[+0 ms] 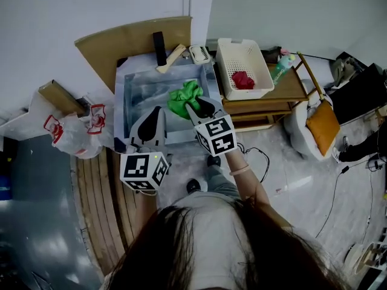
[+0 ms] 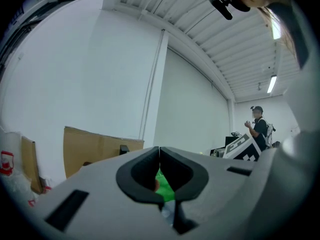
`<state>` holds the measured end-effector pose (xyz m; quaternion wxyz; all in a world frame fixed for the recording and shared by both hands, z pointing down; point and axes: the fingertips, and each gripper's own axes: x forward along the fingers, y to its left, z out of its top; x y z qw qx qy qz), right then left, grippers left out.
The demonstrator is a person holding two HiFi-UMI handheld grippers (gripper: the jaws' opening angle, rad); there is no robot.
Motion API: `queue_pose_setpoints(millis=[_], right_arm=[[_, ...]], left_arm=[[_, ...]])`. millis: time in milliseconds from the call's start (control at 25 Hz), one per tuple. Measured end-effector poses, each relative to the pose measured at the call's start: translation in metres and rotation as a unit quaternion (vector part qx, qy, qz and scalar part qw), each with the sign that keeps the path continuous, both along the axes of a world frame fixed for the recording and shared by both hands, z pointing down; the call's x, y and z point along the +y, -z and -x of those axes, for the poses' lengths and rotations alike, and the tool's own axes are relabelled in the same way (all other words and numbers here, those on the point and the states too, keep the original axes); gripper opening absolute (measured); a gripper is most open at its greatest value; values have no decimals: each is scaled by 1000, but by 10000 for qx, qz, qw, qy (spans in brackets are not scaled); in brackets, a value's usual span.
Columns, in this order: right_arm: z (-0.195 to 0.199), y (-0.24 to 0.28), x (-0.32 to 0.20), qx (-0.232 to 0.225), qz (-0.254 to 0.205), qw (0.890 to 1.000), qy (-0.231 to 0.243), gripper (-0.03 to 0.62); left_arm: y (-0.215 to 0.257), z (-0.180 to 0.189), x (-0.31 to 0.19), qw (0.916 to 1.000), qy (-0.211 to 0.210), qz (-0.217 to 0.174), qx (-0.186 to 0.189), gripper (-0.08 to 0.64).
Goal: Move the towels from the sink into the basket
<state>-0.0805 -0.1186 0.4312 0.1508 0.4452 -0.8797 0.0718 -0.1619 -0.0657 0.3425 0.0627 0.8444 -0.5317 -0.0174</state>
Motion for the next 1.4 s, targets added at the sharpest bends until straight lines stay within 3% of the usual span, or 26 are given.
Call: queue_pose_setpoints(millis=[360,1400], right_arm=[[-38,12,-11,-117,-164,9996,-191,120],[-183,13,-64,-143,-232,9980,-569,120]], left_arm=[[2,-40,-20,9995,-315,-16,-74,9],[-2,-202,-93,9936,-1105,32,-215,9]])
